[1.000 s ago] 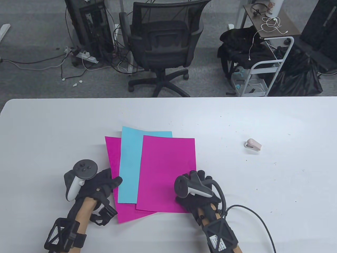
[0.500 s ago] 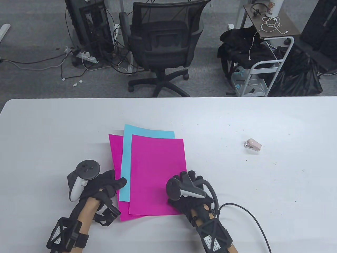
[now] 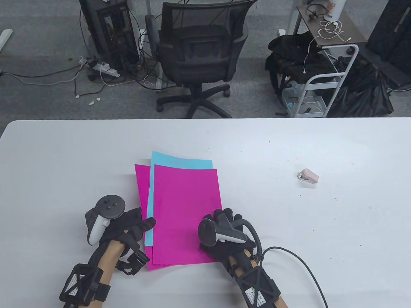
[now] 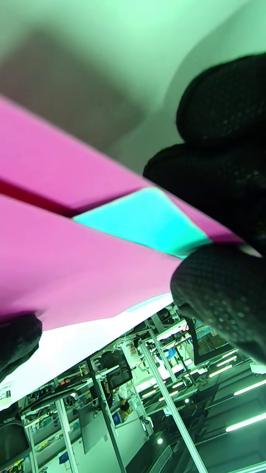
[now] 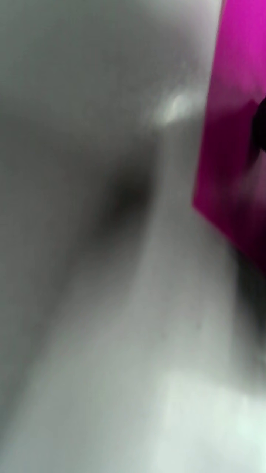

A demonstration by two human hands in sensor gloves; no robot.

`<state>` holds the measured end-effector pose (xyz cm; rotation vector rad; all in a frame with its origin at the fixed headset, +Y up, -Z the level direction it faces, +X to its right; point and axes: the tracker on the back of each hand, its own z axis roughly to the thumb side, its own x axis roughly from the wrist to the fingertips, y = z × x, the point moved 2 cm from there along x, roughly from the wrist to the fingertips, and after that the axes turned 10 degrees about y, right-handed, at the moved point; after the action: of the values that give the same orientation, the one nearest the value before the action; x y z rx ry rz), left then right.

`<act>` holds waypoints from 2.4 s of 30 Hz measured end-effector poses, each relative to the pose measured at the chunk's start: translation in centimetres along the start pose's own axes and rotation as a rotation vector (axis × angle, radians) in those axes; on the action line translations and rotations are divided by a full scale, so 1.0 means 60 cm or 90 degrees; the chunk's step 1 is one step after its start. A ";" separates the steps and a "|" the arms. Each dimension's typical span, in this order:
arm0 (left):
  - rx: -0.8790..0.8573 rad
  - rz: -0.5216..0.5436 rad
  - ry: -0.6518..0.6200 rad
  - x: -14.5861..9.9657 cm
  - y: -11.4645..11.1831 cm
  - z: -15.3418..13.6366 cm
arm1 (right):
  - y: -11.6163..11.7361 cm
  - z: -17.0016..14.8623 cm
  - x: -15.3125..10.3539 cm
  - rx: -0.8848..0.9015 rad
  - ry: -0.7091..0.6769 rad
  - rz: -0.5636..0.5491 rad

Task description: Push down lever to staple documents

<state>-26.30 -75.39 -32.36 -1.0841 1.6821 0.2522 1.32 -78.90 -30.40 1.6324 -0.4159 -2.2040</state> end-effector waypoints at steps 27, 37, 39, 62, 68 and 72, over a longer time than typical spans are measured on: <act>-0.054 0.108 -0.044 -0.019 0.019 0.007 | -0.048 -0.093 -0.036 0.198 0.053 -0.135; -0.155 0.150 -0.149 -0.056 0.046 0.023 | -0.076 -0.157 -0.078 0.466 0.060 -0.252; -0.169 0.154 -0.168 -0.063 0.049 0.027 | -0.079 -0.163 -0.081 0.512 0.053 -0.271; -0.197 0.172 -0.348 -0.108 0.040 0.063 | -0.106 -0.142 -0.116 0.663 -0.105 -0.378; -0.143 0.187 -0.385 -0.110 0.041 0.068 | -0.114 -0.136 -0.126 0.662 -0.120 -0.420; -0.135 0.169 -0.402 -0.108 0.037 0.069 | -0.119 -0.137 -0.134 0.665 -0.136 -0.454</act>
<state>-25.16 -68.08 -29.29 -0.8075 1.2328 0.8658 10.50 -69.04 -29.07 2.2904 -1.4177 -2.9388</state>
